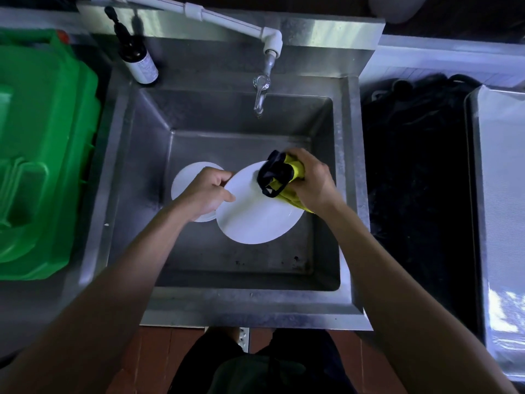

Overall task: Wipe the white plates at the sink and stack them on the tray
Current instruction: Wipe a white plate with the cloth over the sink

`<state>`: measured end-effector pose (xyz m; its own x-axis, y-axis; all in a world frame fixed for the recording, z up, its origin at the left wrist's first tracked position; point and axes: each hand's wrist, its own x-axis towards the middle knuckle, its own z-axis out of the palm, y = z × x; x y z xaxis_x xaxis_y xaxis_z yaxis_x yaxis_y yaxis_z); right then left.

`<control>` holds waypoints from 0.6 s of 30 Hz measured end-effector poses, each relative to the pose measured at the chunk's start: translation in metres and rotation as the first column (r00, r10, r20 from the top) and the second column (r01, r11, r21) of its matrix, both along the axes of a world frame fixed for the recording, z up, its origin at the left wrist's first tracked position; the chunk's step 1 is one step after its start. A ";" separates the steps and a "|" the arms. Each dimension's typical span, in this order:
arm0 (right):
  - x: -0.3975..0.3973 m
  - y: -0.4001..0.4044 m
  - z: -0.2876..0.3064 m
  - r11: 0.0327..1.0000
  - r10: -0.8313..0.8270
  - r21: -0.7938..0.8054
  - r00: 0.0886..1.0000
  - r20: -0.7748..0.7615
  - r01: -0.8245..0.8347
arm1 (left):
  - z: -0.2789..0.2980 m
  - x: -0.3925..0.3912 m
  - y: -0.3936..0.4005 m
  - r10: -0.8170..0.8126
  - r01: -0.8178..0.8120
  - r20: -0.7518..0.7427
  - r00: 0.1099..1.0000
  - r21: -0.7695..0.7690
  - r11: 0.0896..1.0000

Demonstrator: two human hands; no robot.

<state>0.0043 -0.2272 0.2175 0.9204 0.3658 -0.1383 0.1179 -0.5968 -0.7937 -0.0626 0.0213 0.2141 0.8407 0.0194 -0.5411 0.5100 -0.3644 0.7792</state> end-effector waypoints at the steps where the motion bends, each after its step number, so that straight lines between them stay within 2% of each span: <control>1: 0.000 0.003 0.002 0.999 0.037 -0.011 0.998 0.043 -0.036 | 0.000 0.002 -0.001 -0.034 0.034 0.013 0.999 0.020 0.999; 5: -0.003 0.011 0.005 0.993 0.111 -0.044 0.981 0.158 -0.105 | 0.001 0.006 -0.004 -0.097 0.086 0.091 0.991 0.119 0.989; 9: -0.012 0.011 0.000 0.999 0.032 -0.038 0.980 0.194 -0.025 | -0.001 0.006 -0.006 -0.107 0.070 0.157 0.982 0.227 0.971; 12: -0.020 0.010 -0.004 0.999 -0.039 -0.024 0.966 0.255 0.046 | -0.003 0.004 -0.011 -0.046 -0.011 0.223 0.974 0.251 0.968; 14: -0.025 0.008 -0.006 0.996 -0.073 -0.031 0.948 0.311 0.087 | 0.000 0.001 -0.015 0.029 -0.082 0.264 0.964 0.194 0.978; 16: -0.027 0.004 -0.009 0.991 -0.101 -0.045 0.929 0.357 0.125 | 0.002 -0.007 -0.018 0.176 -0.226 0.337 0.925 0.115 0.967; 18: -0.028 0.001 -0.012 0.986 -0.126 -0.050 0.908 0.398 0.159 | 0.001 -0.019 -0.020 0.437 -0.484 0.376 0.817 0.035 0.875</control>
<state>-0.0233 -0.2261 0.2058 0.9478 0.2291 0.2216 0.3187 -0.6901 -0.6498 -0.0811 0.0018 0.2155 0.8473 0.4980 -0.1844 0.3486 -0.2596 0.9006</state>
